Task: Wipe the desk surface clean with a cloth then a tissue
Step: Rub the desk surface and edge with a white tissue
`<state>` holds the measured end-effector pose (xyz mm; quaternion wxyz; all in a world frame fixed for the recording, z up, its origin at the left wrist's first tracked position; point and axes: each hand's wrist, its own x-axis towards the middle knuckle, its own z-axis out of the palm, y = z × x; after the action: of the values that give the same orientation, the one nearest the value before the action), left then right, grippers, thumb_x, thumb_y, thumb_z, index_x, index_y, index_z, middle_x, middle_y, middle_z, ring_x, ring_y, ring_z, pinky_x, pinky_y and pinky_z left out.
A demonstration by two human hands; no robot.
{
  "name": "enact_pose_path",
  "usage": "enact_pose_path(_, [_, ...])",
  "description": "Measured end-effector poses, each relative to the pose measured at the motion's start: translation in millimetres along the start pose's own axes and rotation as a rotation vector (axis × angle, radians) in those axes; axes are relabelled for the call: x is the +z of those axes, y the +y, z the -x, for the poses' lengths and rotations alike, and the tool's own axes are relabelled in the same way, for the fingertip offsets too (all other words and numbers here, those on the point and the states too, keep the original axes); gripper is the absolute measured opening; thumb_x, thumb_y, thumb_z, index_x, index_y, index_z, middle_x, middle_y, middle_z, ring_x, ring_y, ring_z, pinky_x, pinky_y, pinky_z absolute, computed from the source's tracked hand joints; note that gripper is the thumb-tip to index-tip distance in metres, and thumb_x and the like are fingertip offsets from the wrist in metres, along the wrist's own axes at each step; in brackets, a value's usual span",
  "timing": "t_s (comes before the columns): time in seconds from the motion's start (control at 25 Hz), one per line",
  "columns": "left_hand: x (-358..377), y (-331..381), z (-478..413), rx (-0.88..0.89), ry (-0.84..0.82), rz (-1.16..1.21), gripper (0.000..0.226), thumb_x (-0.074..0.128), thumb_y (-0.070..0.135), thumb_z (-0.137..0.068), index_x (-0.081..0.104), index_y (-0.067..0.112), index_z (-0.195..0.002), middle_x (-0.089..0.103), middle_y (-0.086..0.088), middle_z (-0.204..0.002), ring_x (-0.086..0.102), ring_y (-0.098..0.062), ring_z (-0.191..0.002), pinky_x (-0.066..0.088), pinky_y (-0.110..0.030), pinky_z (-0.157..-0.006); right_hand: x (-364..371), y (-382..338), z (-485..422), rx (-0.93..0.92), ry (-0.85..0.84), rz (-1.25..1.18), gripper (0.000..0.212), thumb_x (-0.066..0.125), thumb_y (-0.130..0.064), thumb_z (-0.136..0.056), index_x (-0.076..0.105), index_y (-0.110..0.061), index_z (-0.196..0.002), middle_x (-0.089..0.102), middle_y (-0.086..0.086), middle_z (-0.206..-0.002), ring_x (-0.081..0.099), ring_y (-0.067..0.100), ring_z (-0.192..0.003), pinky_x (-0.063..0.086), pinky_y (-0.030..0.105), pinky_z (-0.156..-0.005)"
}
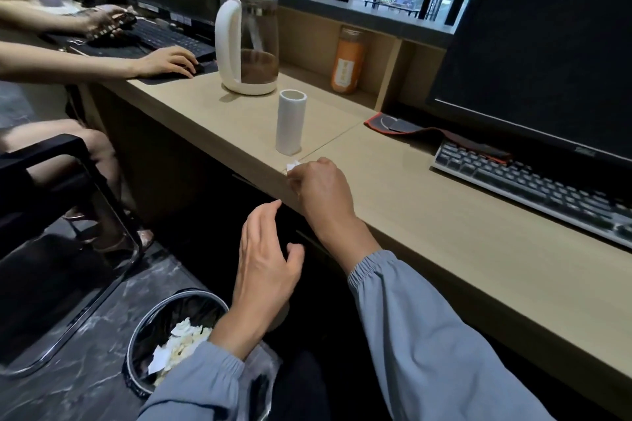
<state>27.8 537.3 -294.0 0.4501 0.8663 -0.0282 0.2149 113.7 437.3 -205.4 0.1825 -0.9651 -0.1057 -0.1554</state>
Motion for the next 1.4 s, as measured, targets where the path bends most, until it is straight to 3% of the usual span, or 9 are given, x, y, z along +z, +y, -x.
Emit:
enact_pose_path(0.12, [-0.4, 12.4, -0.5, 0.008, -0.019, 0.012, 0.071, 0.061, 0.006, -0.091, 0.036, 0.014, -0.157, 0.039, -0.001, -0.156, 0.035, -0.015, -0.146, 0.029, -0.029, -0.12, -8.4, 14.9, 16.2, -0.011, 0.0, 0.031, 0.019, 0.055, -0.012, -0.092, 0.074, -0.014, -0.094, 0.05, 0.007, -0.086, 0.057, 0.034, -0.075, 0.046, 0.033, -0.067])
enact_pose_path(0.32, [9.5, 36.7, 7.8, 0.125, -0.051, 0.015, 0.07, 0.06, 0.005, -0.09, 0.038, 0.016, -0.156, 0.04, 0.002, -0.154, 0.036, -0.011, -0.144, 0.032, -0.029, -0.119, -38.2, 48.1, 54.6, 0.0, -0.006, 0.062, 0.019, 0.06, -0.019, -0.095, 0.076, -0.022, -0.103, 0.049, 0.006, -0.087, 0.056, 0.03, -0.072, 0.047, 0.032, -0.068])
enact_pose_path(0.56, [42.7, 63.9, 27.4, 0.332, -0.089, -0.073, 0.072, 0.064, 0.002, -0.085, 0.044, 0.01, -0.154, 0.044, -0.006, -0.156, 0.036, -0.022, -0.151, 0.032, -0.051, -0.123, -84.2, 103.8, 140.0, 0.02, 0.065, 0.075, 0.012, 0.064, -0.031, -0.093, 0.074, -0.031, -0.098, 0.048, 0.0, -0.081, 0.059, 0.028, -0.078, 0.045, 0.033, -0.066])
enact_pose_path(0.76, [78.8, 104.9, 61.5, 0.618, -0.156, -0.097, 0.067, 0.058, 0.005, -0.083, 0.05, 0.006, -0.15, 0.049, -0.009, -0.155, 0.033, -0.025, -0.155, 0.024, -0.057, -0.126, -138.2, 156.9, 234.1, 0.051, 0.169, 0.101, 0.012, 0.072, -0.027, -0.092, 0.076, -0.03, -0.103, 0.075, -0.011, -0.098, 0.061, 0.014, -0.093, 0.051, 0.025, -0.077])
enact_pose_path(0.84, [97.3, 126.5, 77.3, 0.719, -0.196, -0.085, 0.067, 0.058, 0.007, -0.082, 0.052, 0.005, -0.148, 0.05, -0.01, -0.155, 0.035, -0.026, -0.154, 0.024, -0.058, -0.126, -159.7, 180.1, 273.6, 0.094, 0.219, 0.134, 0.018, 0.077, -0.023, -0.088, 0.078, -0.028, -0.106, 0.076, -0.015, -0.102, 0.065, 0.016, -0.095, 0.056, 0.027, -0.081])
enact_pose_path(1.0, [128.9, 172.3, 108.4, 0.879, -0.25, -0.067, 0.062, 0.057, 0.008, -0.082, 0.056, 0.005, -0.144, 0.053, -0.012, -0.152, 0.04, -0.028, -0.151, 0.023, -0.061, -0.125, -199.6, 213.8, 342.9, 0.215, 0.299, 0.168, 0.026, 0.081, -0.014, -0.084, 0.08, -0.025, -0.108, 0.076, -0.011, -0.105, 0.068, 0.014, -0.102, 0.04, 0.005, -0.095])
enact_pose_path(1.12, [144.0, 199.5, 126.5, 0.98, -0.244, -0.077, 0.059, 0.054, 0.011, -0.083, 0.059, 0.005, -0.141, 0.056, -0.012, -0.148, 0.048, -0.029, -0.145, 0.026, -0.061, -0.124, -222.7, 232.4, 377.7, 0.26, 0.291, 0.205, 0.022, 0.082, -0.013, -0.083, 0.08, -0.021, -0.103, 0.076, -0.007, -0.103, 0.07, 0.016, -0.104, 0.049, 0.016, -0.092])
enact_pose_path(1.28, [167.2, 232.8, 157.9, 1.032, -0.287, -0.051, 0.062, 0.066, 0.005, -0.076, 0.061, 0.007, -0.137, 0.059, -0.01, -0.141, 0.055, -0.027, -0.136, 0.031, -0.056, -0.122, -257.3, 269.7, 442.5, 0.426, 0.356, 0.235, 0.026, 0.082, -0.009, -0.082, 0.08, -0.026, -0.102, 0.074, -0.004, -0.106, 0.067, 0.01, -0.11, 0.036, 0.0, -0.095])
enact_pose_path(1.4, [175.5, 240.9, 168.1, 1.034, -0.293, -0.05, 0.062, 0.068, 0.006, -0.074, 0.061, 0.006, -0.136, 0.059, -0.011, -0.14, 0.056, -0.029, -0.135, 0.031, -0.055, -0.121, -281.8, 292.1, 484.1, 0.5, 0.385, 0.296, 0.029, 0.083, -0.011, -0.081, 0.08, -0.027, -0.105, 0.074, -0.003, -0.102, 0.069, 0.01, -0.107, 0.04, 0.003, -0.093])
